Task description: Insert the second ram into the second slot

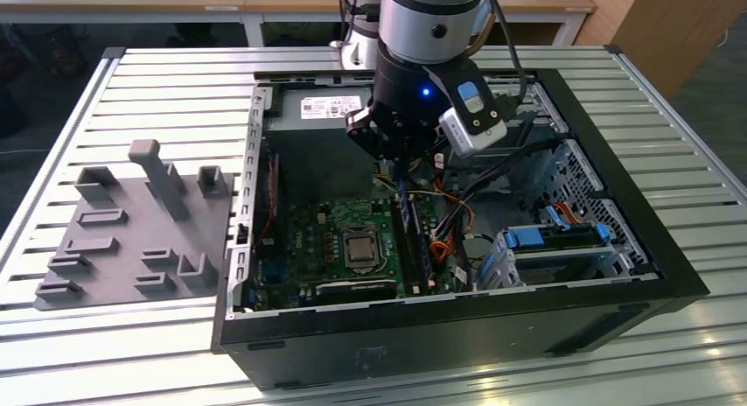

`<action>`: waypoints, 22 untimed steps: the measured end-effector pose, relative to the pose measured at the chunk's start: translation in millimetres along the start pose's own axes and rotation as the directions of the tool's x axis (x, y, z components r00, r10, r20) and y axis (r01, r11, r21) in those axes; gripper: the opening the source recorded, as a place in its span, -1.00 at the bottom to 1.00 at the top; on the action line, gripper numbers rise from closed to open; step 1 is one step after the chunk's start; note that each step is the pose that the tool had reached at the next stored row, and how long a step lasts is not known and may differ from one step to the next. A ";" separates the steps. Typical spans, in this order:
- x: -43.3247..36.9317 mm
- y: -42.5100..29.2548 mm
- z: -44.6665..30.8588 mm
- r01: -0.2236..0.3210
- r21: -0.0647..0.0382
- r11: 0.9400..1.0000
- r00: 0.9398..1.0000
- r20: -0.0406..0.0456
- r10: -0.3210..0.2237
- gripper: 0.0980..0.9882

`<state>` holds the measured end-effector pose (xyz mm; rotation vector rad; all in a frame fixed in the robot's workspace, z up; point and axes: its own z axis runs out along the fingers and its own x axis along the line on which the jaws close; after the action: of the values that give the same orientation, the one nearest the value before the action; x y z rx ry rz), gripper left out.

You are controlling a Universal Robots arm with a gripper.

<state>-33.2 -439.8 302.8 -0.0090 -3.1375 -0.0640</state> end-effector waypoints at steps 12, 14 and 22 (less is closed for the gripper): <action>0.0 -0.1 2.9 0.000 0.001 1.000 1.000 0.000 0.000 -0.91; 0.0 -0.1 3.3 0.000 0.001 1.000 1.000 0.000 0.000 -0.91; 0.0 -0.3 7.1 0.000 0.001 1.000 1.000 0.000 0.000 -0.91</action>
<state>-33.2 -439.8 295.7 -0.0090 -3.1375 -0.0627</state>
